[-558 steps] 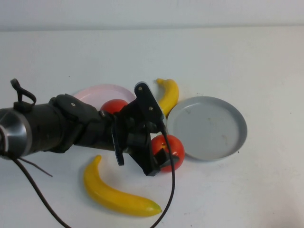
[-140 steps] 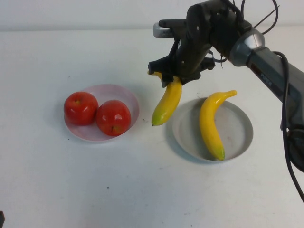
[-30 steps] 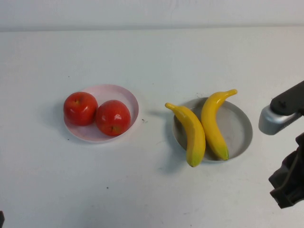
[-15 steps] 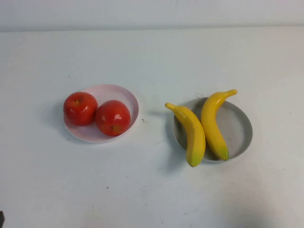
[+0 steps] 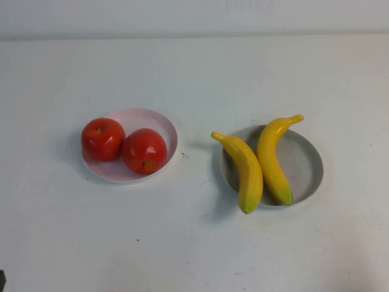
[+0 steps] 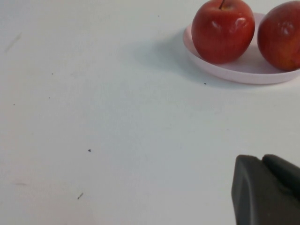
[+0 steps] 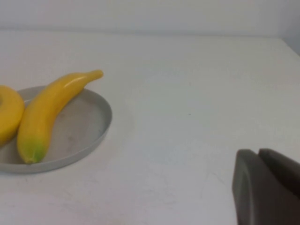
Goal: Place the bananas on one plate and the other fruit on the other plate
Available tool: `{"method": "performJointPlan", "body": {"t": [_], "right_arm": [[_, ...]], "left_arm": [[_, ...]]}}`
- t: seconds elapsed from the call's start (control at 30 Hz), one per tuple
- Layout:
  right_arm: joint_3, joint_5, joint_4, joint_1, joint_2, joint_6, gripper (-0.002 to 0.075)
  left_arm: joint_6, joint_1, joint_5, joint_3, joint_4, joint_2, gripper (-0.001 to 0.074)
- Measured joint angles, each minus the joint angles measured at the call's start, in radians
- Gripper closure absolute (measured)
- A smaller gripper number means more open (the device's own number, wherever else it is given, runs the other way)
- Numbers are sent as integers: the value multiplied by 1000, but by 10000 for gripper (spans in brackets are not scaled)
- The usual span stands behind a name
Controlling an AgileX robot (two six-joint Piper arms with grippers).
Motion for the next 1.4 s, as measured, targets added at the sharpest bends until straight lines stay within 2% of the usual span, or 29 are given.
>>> {"method": "performJointPlan", "body": {"t": [0.43, 1.4], "right_arm": [[0, 102, -23, 17, -23, -1, 741], [0, 108, 9, 17, -23, -1, 741]], "left_arm": [[0, 0, 0, 0, 0, 0, 736], [0, 0, 0, 0, 0, 0, 736]]}}
